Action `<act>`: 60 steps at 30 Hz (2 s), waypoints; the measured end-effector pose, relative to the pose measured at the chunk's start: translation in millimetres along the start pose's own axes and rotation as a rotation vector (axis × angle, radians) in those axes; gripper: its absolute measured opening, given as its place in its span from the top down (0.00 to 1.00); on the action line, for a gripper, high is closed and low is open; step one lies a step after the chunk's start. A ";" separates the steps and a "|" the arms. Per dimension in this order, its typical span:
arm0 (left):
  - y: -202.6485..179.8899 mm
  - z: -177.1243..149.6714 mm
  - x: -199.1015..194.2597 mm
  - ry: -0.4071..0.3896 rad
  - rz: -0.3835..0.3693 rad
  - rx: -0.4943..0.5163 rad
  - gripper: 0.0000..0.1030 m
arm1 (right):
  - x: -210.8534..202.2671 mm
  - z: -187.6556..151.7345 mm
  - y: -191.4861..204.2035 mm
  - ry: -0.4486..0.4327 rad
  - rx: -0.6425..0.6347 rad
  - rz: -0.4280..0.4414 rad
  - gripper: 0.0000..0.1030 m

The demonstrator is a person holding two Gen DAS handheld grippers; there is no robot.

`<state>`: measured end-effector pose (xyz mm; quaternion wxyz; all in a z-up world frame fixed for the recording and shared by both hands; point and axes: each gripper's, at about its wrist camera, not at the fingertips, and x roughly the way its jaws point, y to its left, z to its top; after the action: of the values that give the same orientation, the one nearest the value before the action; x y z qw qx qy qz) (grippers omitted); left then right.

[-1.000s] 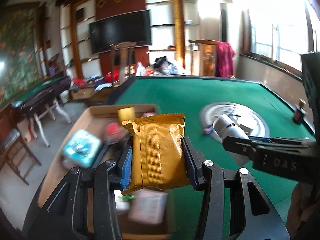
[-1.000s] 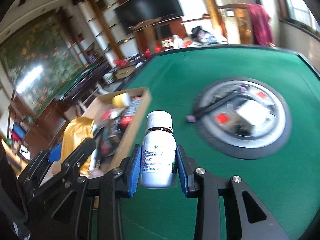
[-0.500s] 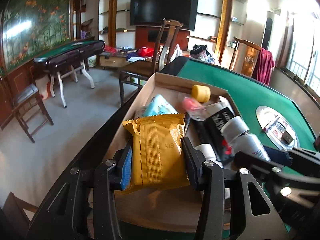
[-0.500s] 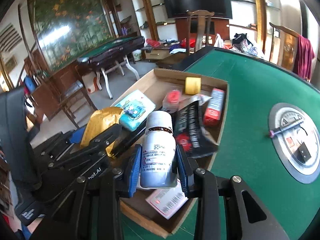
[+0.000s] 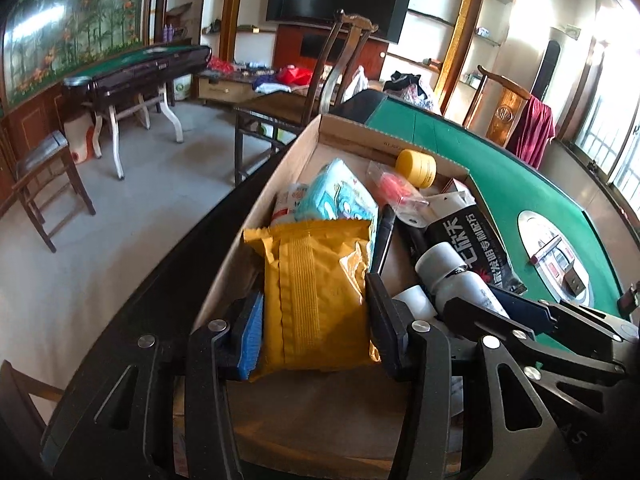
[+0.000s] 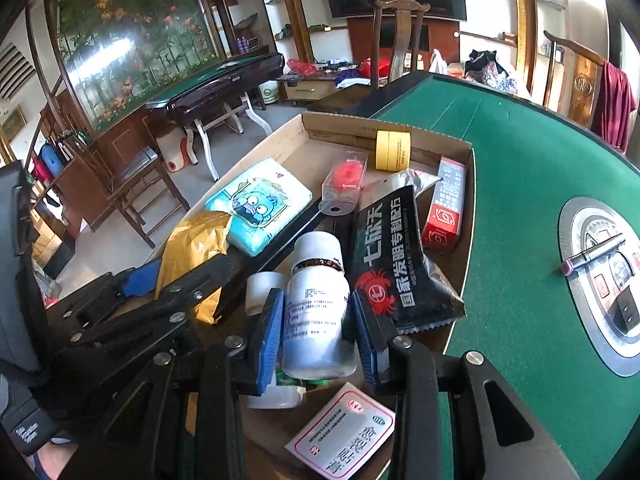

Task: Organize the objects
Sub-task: 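Carry the yellow packet into the box with the left gripper while the right gripper drops the white bottle in, then grasp the black pink-capped marker with the left gripper while the right gripper grasps the white square box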

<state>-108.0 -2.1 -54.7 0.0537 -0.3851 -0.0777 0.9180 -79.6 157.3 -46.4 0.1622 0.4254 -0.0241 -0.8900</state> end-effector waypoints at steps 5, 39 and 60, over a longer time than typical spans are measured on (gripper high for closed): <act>-1.7 0.1 -3.0 -0.011 -0.006 -0.002 0.49 | -15.4 -1.3 -6.1 -0.014 0.024 0.030 0.67; -338.6 41.1 115.4 0.261 -0.222 0.646 0.38 | -162.0 -75.2 -302.6 -0.258 0.678 -0.078 0.65; -259.6 -21.3 81.1 0.272 -0.272 0.446 0.86 | -93.9 -24.1 -287.8 -0.142 0.273 -0.253 0.41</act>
<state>-139.2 267.8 -78.4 0.2693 -0.4692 0.0830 0.8369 -83.4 460.9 -43.4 -0.0122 0.3793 -0.1024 -0.9195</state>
